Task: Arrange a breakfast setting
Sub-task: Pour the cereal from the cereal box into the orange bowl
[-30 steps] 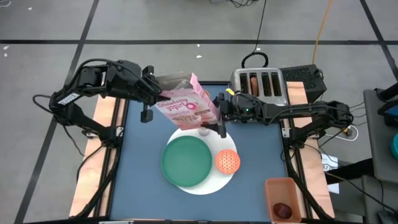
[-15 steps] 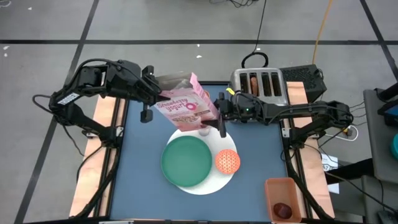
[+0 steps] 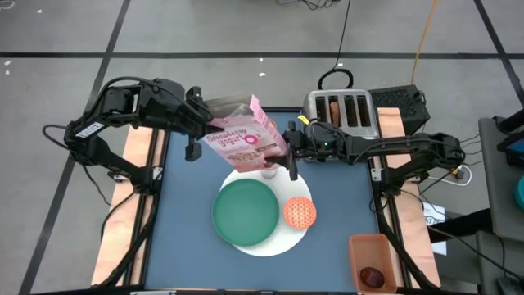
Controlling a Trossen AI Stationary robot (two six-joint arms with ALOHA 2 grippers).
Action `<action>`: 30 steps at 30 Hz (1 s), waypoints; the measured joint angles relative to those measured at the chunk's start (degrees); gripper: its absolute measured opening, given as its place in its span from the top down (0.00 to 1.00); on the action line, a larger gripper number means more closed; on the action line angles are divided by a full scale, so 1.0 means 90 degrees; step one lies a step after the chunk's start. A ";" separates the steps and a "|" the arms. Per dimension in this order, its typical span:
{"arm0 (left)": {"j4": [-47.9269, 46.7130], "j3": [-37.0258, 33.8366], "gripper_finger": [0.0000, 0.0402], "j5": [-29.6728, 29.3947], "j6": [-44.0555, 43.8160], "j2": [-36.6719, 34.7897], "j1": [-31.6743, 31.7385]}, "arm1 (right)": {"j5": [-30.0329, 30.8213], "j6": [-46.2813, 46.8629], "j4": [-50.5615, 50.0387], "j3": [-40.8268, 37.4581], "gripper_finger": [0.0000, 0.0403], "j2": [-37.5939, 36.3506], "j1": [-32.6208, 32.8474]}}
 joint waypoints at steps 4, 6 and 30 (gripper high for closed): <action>0.0054 0.0002 0.91 0.0000 -0.0314 0.0000 0.0001 | 0.0000 0.0000 0.0019 0.0000 0.49 0.0000 0.0000; 0.0058 0.0002 0.86 0.0000 -0.0408 0.0000 0.0012 | -0.0002 0.0000 0.0015 0.0000 0.49 0.0000 0.0000; -0.0662 0.2078 0.63 0.0006 -0.0769 -0.0251 0.0057 | -0.0002 0.0041 0.0062 -0.0002 0.49 -0.0138 0.0001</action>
